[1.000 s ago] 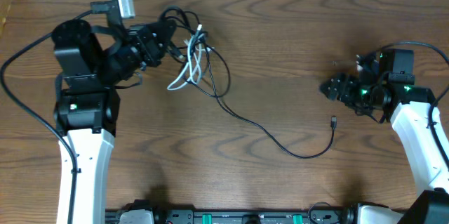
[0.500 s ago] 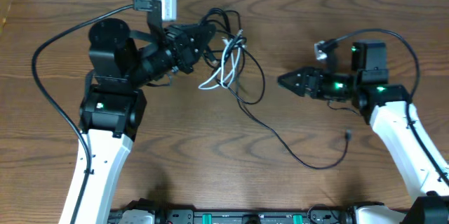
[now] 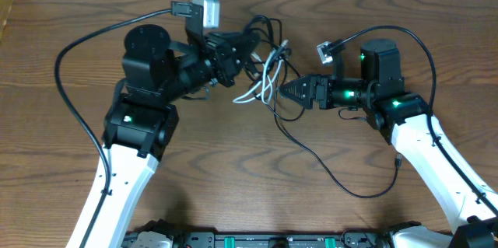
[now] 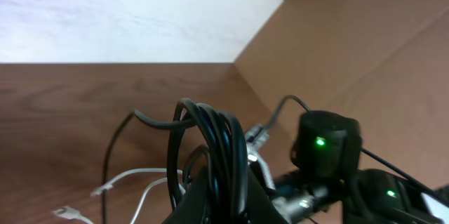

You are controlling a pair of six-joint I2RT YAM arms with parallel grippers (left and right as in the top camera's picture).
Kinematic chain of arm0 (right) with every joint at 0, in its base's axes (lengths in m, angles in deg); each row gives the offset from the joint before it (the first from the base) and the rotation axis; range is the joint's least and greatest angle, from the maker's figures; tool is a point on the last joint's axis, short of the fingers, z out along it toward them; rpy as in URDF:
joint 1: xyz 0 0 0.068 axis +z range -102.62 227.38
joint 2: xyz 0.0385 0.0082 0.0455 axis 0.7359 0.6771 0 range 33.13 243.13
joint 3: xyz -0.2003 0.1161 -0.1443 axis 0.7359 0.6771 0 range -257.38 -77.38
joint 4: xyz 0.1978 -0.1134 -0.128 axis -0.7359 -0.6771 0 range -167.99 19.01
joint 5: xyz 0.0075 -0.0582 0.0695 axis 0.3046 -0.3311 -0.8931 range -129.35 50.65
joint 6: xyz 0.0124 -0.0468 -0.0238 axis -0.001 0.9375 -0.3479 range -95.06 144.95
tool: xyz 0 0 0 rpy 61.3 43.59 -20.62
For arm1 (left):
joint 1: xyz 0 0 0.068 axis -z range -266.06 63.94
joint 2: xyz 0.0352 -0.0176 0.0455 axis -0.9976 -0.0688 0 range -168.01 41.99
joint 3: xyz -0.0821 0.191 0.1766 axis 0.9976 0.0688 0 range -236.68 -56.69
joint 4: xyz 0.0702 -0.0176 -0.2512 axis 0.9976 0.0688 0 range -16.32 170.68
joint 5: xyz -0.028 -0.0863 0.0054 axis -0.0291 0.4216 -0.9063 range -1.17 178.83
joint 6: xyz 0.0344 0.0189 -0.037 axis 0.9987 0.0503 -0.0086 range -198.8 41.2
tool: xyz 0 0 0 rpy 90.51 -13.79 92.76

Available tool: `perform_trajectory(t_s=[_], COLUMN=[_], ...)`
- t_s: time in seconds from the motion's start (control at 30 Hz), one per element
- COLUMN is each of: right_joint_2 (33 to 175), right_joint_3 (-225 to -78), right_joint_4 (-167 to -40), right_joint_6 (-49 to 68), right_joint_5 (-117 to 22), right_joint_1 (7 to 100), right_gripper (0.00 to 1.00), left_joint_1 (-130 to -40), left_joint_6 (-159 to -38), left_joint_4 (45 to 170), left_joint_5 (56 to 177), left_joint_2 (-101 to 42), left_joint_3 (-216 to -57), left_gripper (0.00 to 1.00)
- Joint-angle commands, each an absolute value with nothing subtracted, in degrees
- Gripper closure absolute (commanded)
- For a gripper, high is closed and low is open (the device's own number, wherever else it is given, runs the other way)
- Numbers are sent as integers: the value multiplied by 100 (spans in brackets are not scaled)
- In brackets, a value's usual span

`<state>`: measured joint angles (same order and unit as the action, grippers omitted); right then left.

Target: Untangle cables

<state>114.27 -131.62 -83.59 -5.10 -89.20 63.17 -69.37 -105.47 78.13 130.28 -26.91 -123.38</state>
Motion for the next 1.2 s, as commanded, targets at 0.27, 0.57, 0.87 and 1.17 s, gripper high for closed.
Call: perform_trajectory(t_s=[0.27,0.57,0.87,1.17], right_joint_2=[11414,11414,11414,11412], right_joint_3=[-13179,-13179,-13179,-13179], right_joint_4=[-9279,-11032,-11493,-10595], right_joint_6=[-656,-652,-654,-191], right_joint_5=[-6321,-4373,-3938,-6067], right_joint_1=[6483,6481,6354,6354], right_gripper=[21,23,23,22], left_joint_1=[-6299,-6497,-6876,-6922], left_joint_6=[-10759,-10759,-10762,-10762], left_joint_4=[7321,6930,6864,6867], left_joint_5=[13013,13011,13013,13017], left_joint_2=[-2676,-2676,-2669,-2669], left_joint_3=[-12522,-12522,-12522,-12522], left_gripper=[93,93,92,92])
